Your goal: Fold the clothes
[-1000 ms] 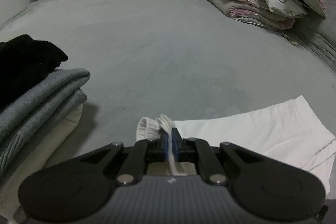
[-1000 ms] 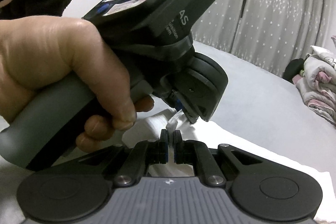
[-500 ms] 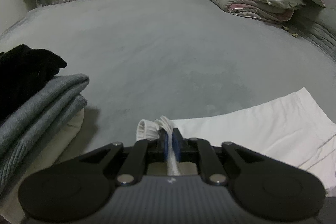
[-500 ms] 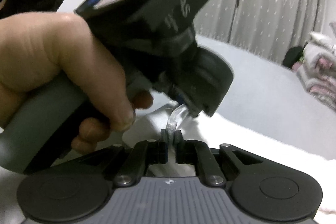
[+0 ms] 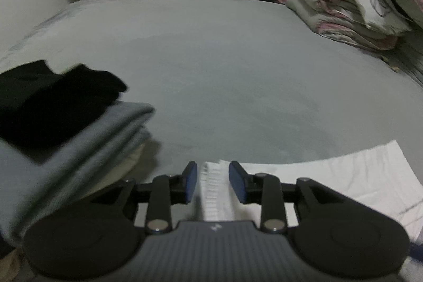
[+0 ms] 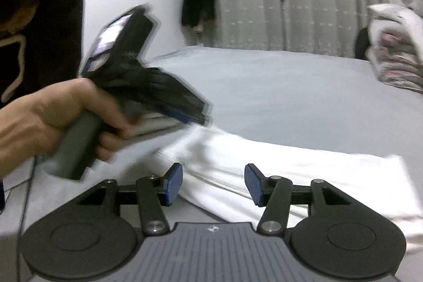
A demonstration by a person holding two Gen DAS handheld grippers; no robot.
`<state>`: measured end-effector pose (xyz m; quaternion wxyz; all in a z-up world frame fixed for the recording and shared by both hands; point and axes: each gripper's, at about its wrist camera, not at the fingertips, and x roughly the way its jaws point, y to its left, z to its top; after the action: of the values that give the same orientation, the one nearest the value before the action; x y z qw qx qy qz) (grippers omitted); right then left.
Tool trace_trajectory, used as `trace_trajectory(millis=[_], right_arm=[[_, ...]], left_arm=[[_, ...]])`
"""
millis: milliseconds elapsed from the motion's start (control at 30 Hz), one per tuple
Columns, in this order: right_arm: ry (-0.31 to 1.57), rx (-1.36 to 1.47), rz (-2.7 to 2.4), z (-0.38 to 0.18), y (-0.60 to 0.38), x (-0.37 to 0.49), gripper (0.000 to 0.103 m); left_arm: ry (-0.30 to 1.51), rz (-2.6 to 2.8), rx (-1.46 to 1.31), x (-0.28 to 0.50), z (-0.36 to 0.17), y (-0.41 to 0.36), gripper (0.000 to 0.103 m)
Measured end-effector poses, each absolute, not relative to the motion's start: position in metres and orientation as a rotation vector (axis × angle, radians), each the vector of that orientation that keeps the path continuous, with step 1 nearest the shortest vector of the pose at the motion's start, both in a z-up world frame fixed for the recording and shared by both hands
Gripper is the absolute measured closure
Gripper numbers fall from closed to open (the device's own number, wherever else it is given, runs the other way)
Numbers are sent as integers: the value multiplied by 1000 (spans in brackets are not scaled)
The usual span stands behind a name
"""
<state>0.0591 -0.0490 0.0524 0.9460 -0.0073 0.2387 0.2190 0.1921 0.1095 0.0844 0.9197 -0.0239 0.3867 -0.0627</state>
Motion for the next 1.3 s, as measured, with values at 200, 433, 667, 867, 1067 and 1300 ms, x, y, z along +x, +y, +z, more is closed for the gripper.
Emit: trace_trajectory(millis=[200, 433, 667, 867, 1067, 1300], right_arm=[[542, 11, 327, 70, -164, 65, 80], [607, -221, 297, 56, -213, 59, 80], [646, -130, 365, 35, -191, 75, 85], [666, 124, 295, 27, -198, 90, 85], [722, 314, 283, 14, -203, 101, 84], [674, 582, 235, 4, -221, 109, 77]], left_arm=[[770, -208, -137, 164, 107, 90, 67], [790, -353, -171, 141, 91, 37, 64], [833, -352, -217, 139, 61, 42, 64], [815, -426, -174, 141, 49, 22, 64], [839, -432, -197, 149, 39, 22, 64], [853, -434, -217, 155, 37, 22, 64]])
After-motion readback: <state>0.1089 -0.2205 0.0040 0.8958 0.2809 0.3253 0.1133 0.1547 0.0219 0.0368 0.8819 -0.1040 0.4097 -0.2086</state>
